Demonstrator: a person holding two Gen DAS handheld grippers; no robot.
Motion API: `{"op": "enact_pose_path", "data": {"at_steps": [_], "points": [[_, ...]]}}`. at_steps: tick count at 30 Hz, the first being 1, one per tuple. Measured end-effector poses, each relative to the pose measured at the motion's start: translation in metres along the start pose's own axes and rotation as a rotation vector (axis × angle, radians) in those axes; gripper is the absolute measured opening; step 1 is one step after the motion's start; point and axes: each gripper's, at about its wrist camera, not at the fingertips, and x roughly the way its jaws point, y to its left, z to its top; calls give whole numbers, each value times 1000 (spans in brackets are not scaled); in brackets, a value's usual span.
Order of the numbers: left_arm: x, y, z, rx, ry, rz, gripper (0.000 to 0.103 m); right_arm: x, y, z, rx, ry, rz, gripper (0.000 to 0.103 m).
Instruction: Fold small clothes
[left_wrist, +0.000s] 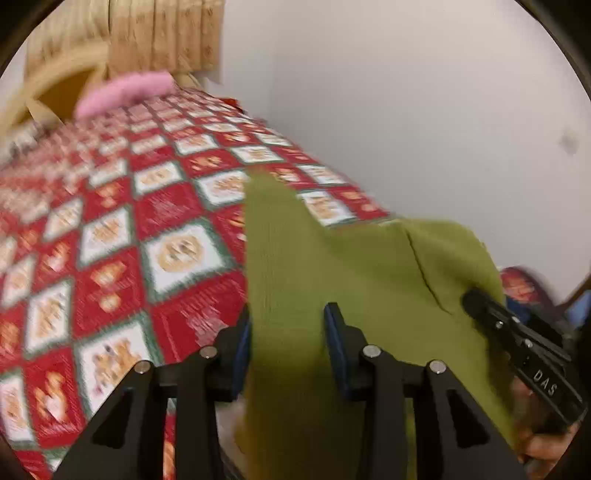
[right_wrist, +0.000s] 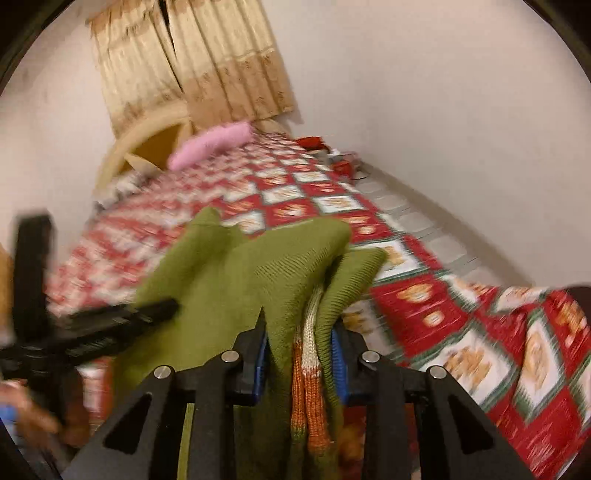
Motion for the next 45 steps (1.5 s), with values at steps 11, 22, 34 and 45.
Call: {"op": "enact_pose_path", "data": {"at_steps": [11,22,34,45], "points": [[-2,6,-8,38,-7,117,66,-39,-11,-14,63,-60,-129,47],[-36,-2,-37,118,-95,182,67,-87,57,-62,-105,6,-156,45],[-62,27,-69,107,-57,182,79,-76,52,-100,20,138,-176,45],[-52,71,-121,-40,96,117,78,-143,47,-117,148,31,-171,45]]}}
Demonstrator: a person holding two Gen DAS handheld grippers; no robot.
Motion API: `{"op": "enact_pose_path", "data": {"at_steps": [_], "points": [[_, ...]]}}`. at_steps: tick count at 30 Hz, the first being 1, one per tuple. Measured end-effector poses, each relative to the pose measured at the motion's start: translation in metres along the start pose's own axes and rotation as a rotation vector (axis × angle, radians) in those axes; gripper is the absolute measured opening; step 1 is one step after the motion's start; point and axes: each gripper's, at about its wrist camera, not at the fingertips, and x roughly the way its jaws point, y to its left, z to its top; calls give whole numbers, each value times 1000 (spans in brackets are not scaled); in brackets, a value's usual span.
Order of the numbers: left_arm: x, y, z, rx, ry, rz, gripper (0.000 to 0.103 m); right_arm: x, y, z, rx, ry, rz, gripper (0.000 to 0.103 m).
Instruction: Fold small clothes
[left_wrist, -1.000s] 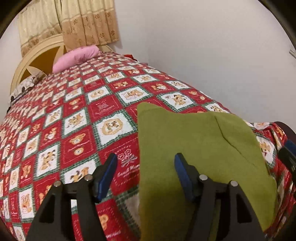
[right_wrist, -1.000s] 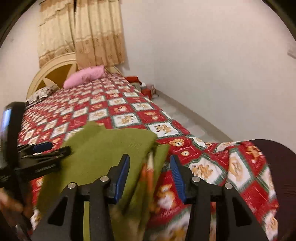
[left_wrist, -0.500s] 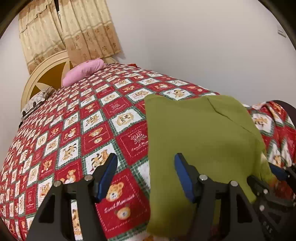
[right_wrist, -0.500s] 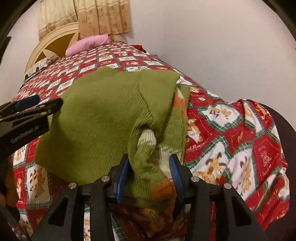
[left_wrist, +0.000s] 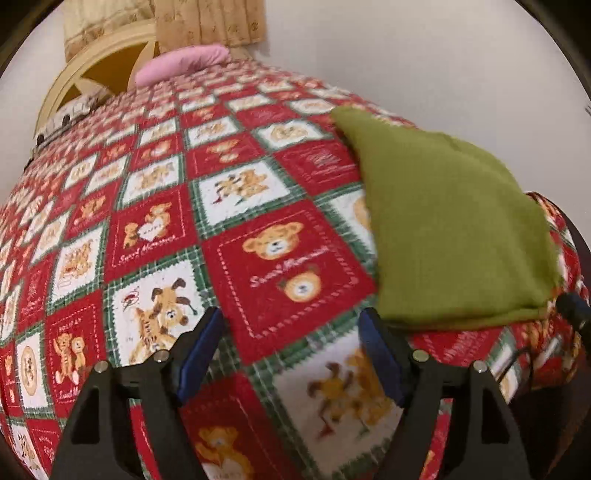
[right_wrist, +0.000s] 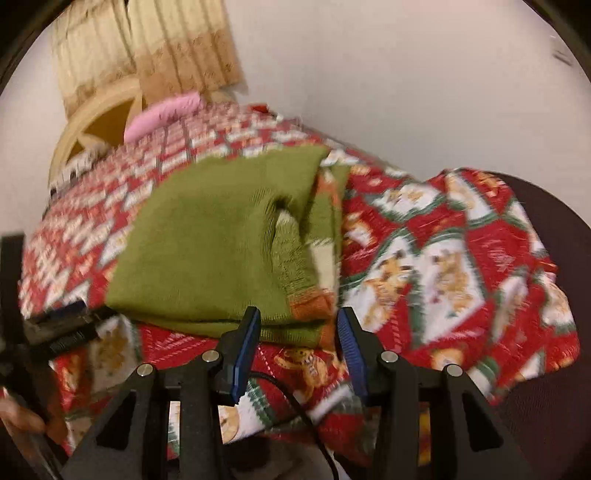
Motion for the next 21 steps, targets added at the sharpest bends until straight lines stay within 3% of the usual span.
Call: {"op": "enact_pose_path", "data": {"at_steps": [3,6,7,10,12,21], "points": [[-23,-11,1,42,-77,49,79,-24,3,1,14,-61,-21,45],[-46,-10,2,40,-140,7,85,-49,7,1,28,-110,-41,45],[-55,-10,3,36,-161,1,92,-57,8,-1,37,-127,-42,48],[-76,-12,1,41,-229,7,98,-78,11,-4,68,-184,-34,60],[-87,-15,-1,57,-260,12,103,-89,15,-3,71,-218,-29,63],[-124,-21,-11,92,-370,44,103,-128,40,-1,6,-358,-59,67]]}}
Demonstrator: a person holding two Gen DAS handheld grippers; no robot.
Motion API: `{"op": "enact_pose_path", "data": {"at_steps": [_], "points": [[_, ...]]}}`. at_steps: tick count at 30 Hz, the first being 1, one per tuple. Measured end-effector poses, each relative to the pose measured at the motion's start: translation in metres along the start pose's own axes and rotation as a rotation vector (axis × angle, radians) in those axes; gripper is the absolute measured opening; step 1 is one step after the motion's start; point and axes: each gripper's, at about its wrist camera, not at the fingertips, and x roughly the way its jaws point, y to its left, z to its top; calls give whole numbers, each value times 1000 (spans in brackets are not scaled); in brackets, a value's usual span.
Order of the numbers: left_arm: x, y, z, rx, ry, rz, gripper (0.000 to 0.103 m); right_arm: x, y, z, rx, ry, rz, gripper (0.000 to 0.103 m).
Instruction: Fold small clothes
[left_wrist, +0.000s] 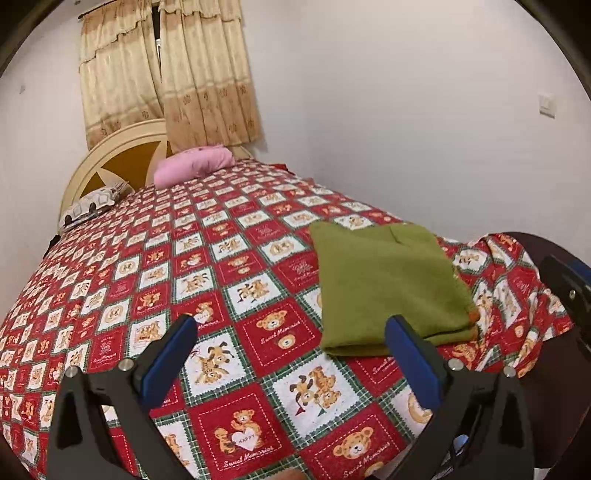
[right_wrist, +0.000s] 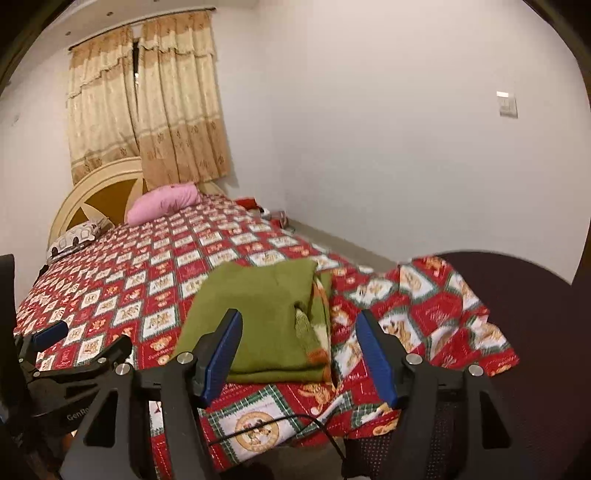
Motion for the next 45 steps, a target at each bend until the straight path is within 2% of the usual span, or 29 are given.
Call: {"op": "enact_pose_path", "data": {"at_steps": [5,7,9,13,22,45], "points": [[-11,4,2,-15,-48,5,103,-26,13,7,-64,-124,-52,72],[-15,2,3,-11,-58,12,103,-33,18,9,-86,-161,-70,78],[-15,2,3,-17,-54,22,103,-36,22,9,-103,-175,-76,80],[-12,0,2,-16,-32,23,103,-32,24,7,-113,-153,-75,80],[-10,-2,0,-12,-23,16,103,-22,10,4,-50,-105,-80,80],[-12,1,0,-10,-18,22,103,-20,13,0,-48,-98,-79,80]]}}
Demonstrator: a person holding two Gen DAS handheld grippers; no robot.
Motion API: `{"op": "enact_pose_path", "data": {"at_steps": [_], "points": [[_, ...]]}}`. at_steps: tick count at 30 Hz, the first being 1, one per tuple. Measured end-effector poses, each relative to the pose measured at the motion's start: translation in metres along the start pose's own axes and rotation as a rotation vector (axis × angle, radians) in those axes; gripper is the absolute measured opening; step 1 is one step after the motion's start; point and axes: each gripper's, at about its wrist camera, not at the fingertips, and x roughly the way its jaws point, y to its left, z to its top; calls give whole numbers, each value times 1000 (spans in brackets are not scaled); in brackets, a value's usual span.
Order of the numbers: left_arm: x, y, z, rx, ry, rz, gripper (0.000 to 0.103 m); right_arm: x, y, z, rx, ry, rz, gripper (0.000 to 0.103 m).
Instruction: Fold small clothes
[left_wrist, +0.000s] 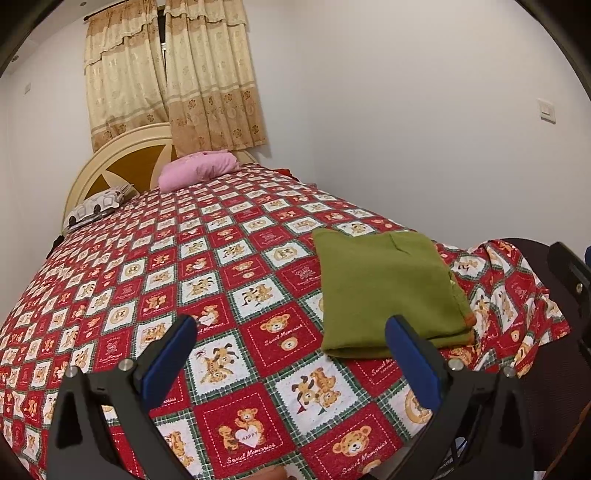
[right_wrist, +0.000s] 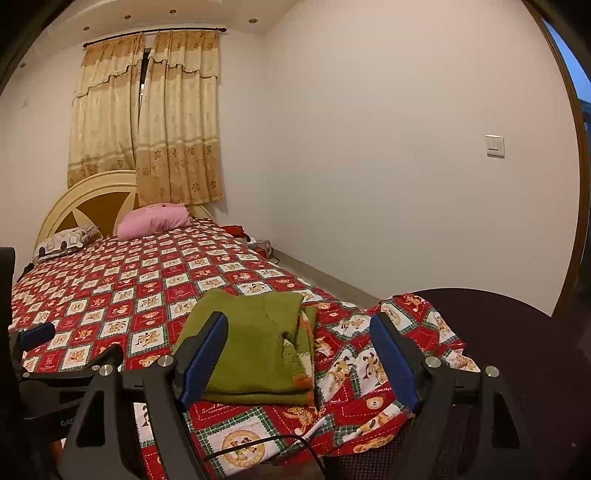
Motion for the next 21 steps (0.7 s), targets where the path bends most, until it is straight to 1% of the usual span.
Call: {"op": "enact_pose_path", "data": {"at_steps": [21], "points": [[1,-1,-2,5,11,1,103,0,0,-2,4,8,-4,80]]}}
